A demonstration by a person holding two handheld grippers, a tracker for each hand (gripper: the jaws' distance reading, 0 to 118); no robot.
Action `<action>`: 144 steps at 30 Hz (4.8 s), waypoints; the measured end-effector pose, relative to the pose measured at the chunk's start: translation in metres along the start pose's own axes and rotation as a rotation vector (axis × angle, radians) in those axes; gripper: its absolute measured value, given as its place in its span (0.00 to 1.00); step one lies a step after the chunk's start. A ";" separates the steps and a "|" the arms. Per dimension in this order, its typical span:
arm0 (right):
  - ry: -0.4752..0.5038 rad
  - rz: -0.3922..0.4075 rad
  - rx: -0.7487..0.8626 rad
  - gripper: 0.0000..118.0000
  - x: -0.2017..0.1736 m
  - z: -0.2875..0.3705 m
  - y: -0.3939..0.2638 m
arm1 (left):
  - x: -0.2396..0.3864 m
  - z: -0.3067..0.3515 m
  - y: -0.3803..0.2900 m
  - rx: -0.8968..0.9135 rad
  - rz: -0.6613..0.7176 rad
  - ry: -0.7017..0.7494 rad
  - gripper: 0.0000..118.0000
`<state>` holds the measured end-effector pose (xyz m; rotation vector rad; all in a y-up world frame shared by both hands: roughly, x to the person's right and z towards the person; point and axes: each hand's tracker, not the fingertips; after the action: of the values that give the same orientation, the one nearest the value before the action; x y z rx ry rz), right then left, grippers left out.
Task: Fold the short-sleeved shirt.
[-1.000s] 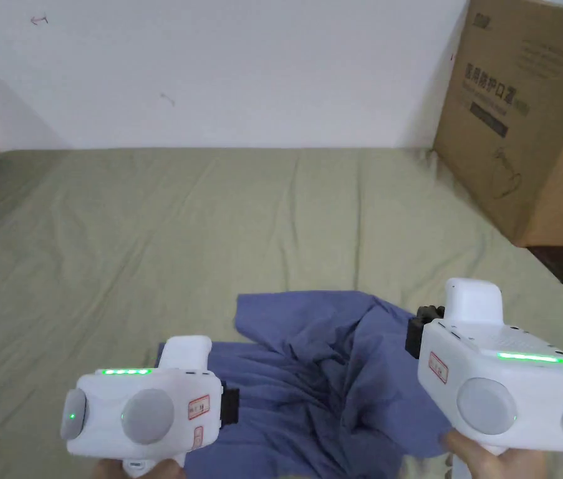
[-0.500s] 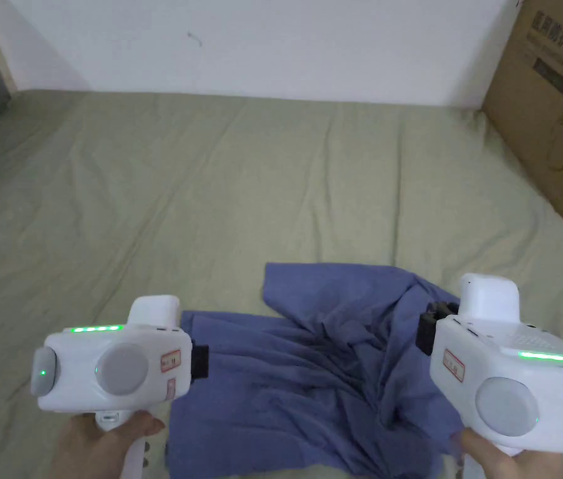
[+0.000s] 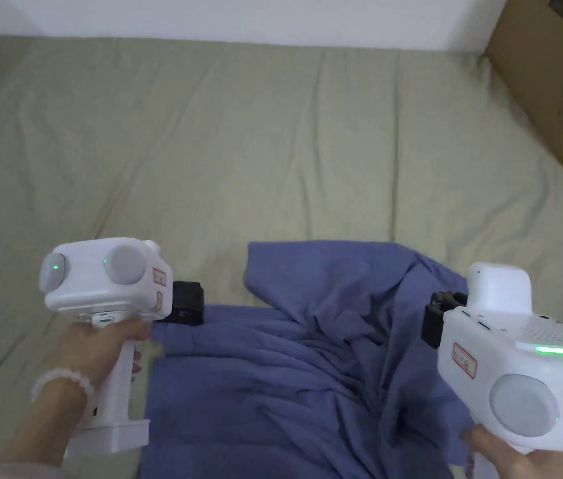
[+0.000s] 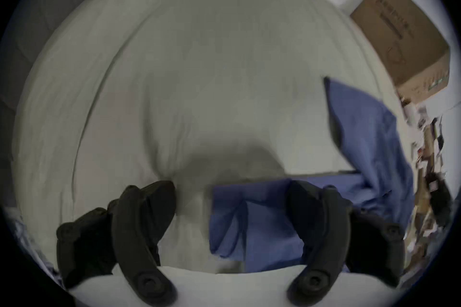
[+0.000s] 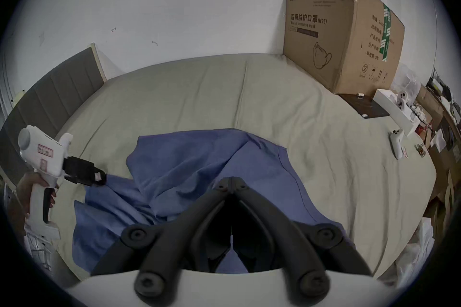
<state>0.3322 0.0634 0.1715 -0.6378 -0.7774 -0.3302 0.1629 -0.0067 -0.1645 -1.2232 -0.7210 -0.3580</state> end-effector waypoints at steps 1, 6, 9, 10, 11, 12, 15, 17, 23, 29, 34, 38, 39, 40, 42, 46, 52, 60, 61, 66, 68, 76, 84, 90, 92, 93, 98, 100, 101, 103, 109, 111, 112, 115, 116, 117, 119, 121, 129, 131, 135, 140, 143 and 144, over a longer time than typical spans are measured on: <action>0.000 -0.001 -0.005 0.00 0.001 -0.002 -0.001 | 0.003 -0.004 -0.001 0.014 -0.026 0.006 0.83; 0.002 -0.013 -0.019 0.00 0.005 -0.003 -0.005 | 0.011 -0.004 0.005 0.005 0.005 0.063 0.69; 0.004 -0.013 -0.027 0.00 0.006 -0.003 -0.007 | 0.028 0.010 0.006 0.042 -0.074 0.124 0.54; -0.001 -0.013 -0.030 0.00 0.007 -0.003 -0.007 | 0.034 0.013 0.005 0.051 -0.111 0.147 0.36; 0.000 -0.015 -0.033 0.00 0.009 -0.002 -0.008 | 0.042 0.018 0.003 0.070 -0.156 0.180 0.19; 0.005 -0.022 -0.033 0.00 0.011 -0.001 -0.008 | 0.046 0.018 0.000 0.083 -0.176 0.209 0.04; 0.006 -0.029 -0.040 0.00 0.017 -0.001 -0.007 | 0.045 0.020 -0.003 0.071 -0.186 0.196 0.04; 0.003 -0.027 -0.043 0.00 0.023 -0.003 -0.001 | 0.039 0.025 -0.003 0.068 -0.165 0.168 0.04; 0.076 -0.109 -0.080 0.15 0.046 -0.040 0.049 | 0.030 0.054 -0.006 0.190 -0.110 0.074 0.05; 0.130 -0.017 -0.151 0.62 0.044 -0.106 0.102 | 0.032 0.064 0.000 0.220 -0.124 0.048 0.05; 0.159 0.250 -0.242 0.63 0.011 -0.170 0.127 | 0.028 0.060 0.001 0.208 -0.134 0.041 0.05; 0.170 0.280 -0.421 0.63 0.000 -0.220 0.110 | 0.021 0.060 0.002 0.198 -0.086 0.008 0.05; 0.156 0.295 -0.455 0.63 -0.001 -0.229 0.102 | 0.021 0.061 0.001 0.199 -0.090 0.006 0.05; 0.155 0.309 -0.479 0.62 0.000 -0.235 0.095 | 0.021 0.061 0.001 0.195 -0.097 0.006 0.05; 0.165 0.264 -0.416 0.60 0.002 -0.227 0.093 | 0.023 0.062 0.001 0.196 -0.116 0.015 0.05; 0.119 0.288 -0.386 0.02 0.002 -0.215 0.098 | 0.025 0.064 0.003 0.203 -0.118 0.016 0.05; 0.158 0.138 -0.340 0.02 0.007 -0.214 0.100 | 0.029 0.081 0.002 0.230 -0.132 0.043 0.04; 0.112 0.079 -0.144 0.01 0.062 -0.097 0.176 | 0.028 0.152 0.005 0.363 -0.138 0.088 0.04; 0.102 0.069 -0.133 0.01 0.066 -0.068 0.187 | 0.028 0.163 0.005 0.396 -0.145 0.097 0.04; 0.074 0.001 0.025 0.01 0.097 0.021 0.219 | 0.024 0.226 0.009 0.501 -0.130 0.119 0.04; 0.036 -0.013 0.076 0.01 0.108 0.052 0.232 | 0.023 0.251 0.013 0.550 -0.128 0.152 0.04; -0.003 -0.152 0.248 0.01 0.154 0.137 0.279 | 0.008 0.331 0.032 0.702 -0.141 0.201 0.04; 0.010 -0.178 0.296 0.01 0.157 0.145 0.320 | 0.015 0.367 0.069 0.790 -0.176 0.242 0.04; 0.017 -0.167 0.311 0.01 0.141 0.122 0.376 | 0.011 0.376 0.131 0.816 -0.144 0.253 0.04; 0.028 -0.182 0.337 0.01 0.137 0.113 0.406 | 0.010 0.382 0.162 0.830 -0.153 0.268 0.04; 0.033 -0.193 0.350 0.02 0.134 0.110 0.420 | 0.010 0.386 0.177 0.844 -0.145 0.273 0.04; 0.004 -0.174 0.430 0.01 0.122 0.093 0.498 | 0.009 0.413 0.248 0.953 -0.112 0.263 0.04; 0.012 -0.204 0.498 0.01 0.119 0.093 0.520 | 0.008 0.422 0.265 0.987 -0.118 0.260 0.04; 0.017 -0.227 0.523 0.01 0.114 0.099 0.526 | 0.009 0.426 0.274 1.014 -0.100 0.260 0.04; 0.032 -0.210 0.526 0.01 0.112 0.098 0.544 | 0.011 0.434 0.286 1.052 -0.099 0.288 0.04; 0.034 -0.173 0.579 0.01 0.096 0.101 0.553 | 0.017 0.423 0.314 1.139 -0.086 0.387 0.04; 0.007 -0.125 0.549 0.02 0.092 0.084 0.547 | 0.014 0.400 0.319 1.095 -0.100 0.391 0.04; 0.002 -0.124 0.531 0.01 0.090 0.074 0.542 | 0.013 0.386 0.319 1.088 -0.095 0.383 0.04; -0.001 -0.140 0.419 0.01 0.093 0.027 0.522 | 0.007 0.331 0.320 0.968 -0.105 0.379 0.04; -0.014 -0.137 0.374 0.01 0.094 0.007 0.511 | 0.005 0.312 0.319 0.921 -0.124 0.384 0.04; -0.021 -0.138 0.344 0.01 0.093 -0.011 0.499 | 0.003 0.287 0.317 0.886 -0.117 0.393 0.04; -0.037 -0.127 0.249 0.02 0.093 -0.056 0.475 | 0.000 0.238 0.314 0.786 -0.125 0.406 0.04; -0.060 -0.118 0.148 0.02 0.091 -0.099 0.445 | -0.003 0.186 0.307 0.703 -0.143 0.415 0.04; -0.075 -0.093 -0.212 0.02 0.094 -0.223 0.286 | -0.028 0.029 0.230 0.372 -0.152 0.392 0.04; -0.065 -0.101 -0.280 0.01 0.099 -0.231 0.248 | -0.037 0.019 0.203 0.340 -0.128 0.374 0.04; -0.067 -0.116 -0.328 0.02 0.110 -0.209 0.181 | -0.054 0.024 0.146 0.321 -0.085 0.309 0.04; -0.034 -0.114 -0.357 0.02 0.119 -0.140 0.108 | -0.060 0.056 0.068 0.333 -0.088 0.278 0.04; -0.025 -0.121 -0.370 0.02 0.127 -0.093 0.067 | -0.058 0.078 0.015 0.338 -0.115 0.285 0.04; -0.020 -0.134 -0.374 0.01 0.129 -0.076 0.054 | -0.060 0.085 -0.001 0.331 -0.134 0.276 0.04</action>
<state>0.4873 0.0498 0.2031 -0.9428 -0.7856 -0.6010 0.0924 0.0652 -0.1906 -0.7962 -0.5953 -0.4868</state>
